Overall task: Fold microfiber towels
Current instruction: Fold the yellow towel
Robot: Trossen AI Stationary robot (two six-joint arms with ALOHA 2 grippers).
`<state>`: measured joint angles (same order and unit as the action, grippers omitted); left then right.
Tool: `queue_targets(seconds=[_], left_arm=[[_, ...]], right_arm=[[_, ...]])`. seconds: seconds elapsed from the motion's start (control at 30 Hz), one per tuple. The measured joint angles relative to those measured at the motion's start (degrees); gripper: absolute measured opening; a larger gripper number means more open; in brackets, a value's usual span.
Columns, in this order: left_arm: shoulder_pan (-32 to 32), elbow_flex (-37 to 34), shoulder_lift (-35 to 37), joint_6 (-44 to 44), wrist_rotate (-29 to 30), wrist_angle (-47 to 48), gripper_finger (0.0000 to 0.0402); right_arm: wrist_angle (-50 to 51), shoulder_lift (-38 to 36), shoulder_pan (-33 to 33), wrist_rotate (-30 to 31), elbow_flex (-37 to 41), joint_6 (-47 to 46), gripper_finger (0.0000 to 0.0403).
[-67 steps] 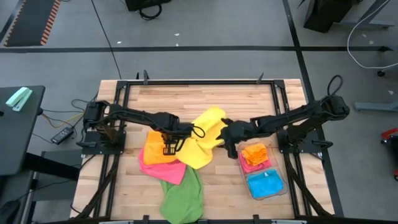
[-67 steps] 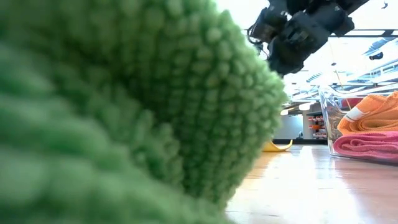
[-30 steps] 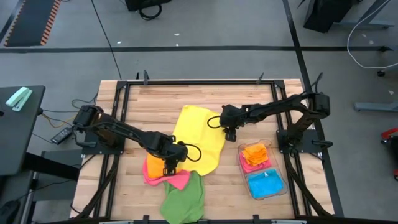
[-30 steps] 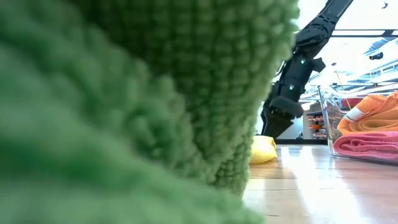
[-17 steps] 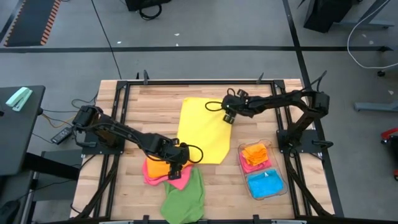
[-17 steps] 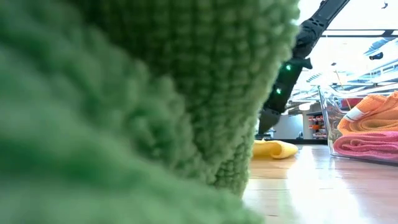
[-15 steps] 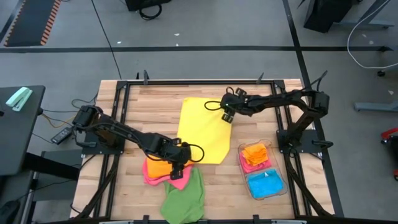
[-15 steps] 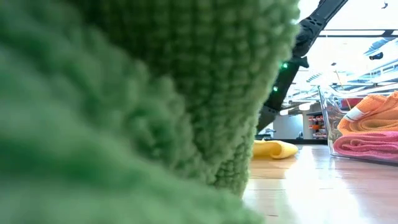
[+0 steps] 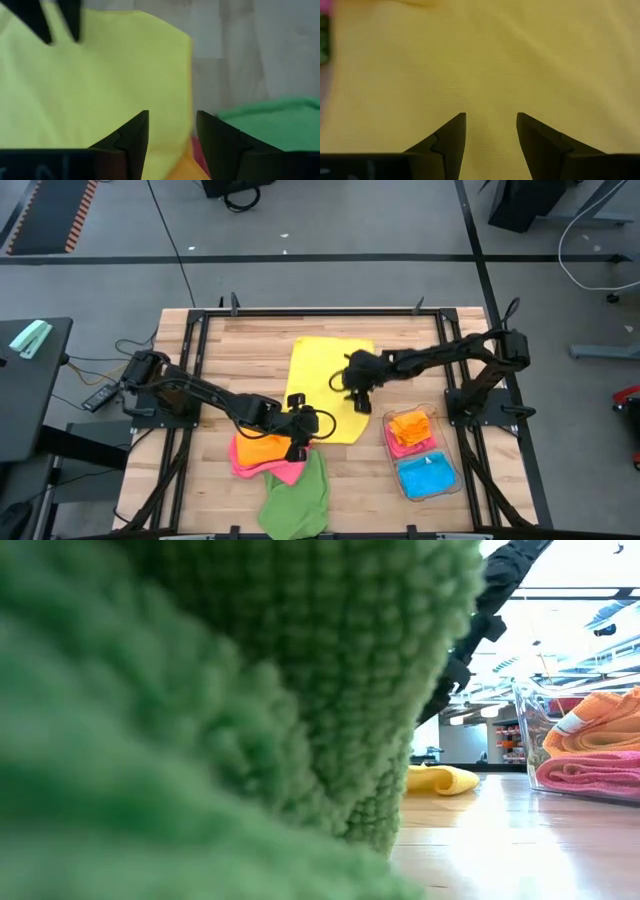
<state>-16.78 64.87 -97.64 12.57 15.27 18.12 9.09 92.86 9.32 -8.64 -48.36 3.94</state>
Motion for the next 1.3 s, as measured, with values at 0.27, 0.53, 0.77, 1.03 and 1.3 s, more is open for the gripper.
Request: queue_targets(seconds=[0.27,0.53,0.77,1.03,1.3], left_arm=[[4.26,-0.01,-4.43,-0.38,-2.05,0.96,0.0169],[7.17,-0.04,-6.13,-4.68,-10.21,7.02,0.0151],[8.40,2.32,-4.58,-5.50,-20.44,15.73,0.0134],[6.99,6.81,-4.53,-2.73,-27.88,25.89,0.0116],[4.57,6.78,-4.51,-6.15,-25.22,27.24,0.0110]], right_arm=[[-7.38,0.00,-11.23,0.86,3.36,-6.82,0.0183],[-5.00,-0.02,-19.88,4.50,3.37,-13.47,0.0183],[-2.58,-0.02,-23.62,9.31,3.39,-16.61,0.0183],[-2.34,-0.02,-23.70,12.22,3.37,-17.46,0.0183],[-2.32,-0.02,-23.71,12.07,3.37,-17.09,0.0183]])
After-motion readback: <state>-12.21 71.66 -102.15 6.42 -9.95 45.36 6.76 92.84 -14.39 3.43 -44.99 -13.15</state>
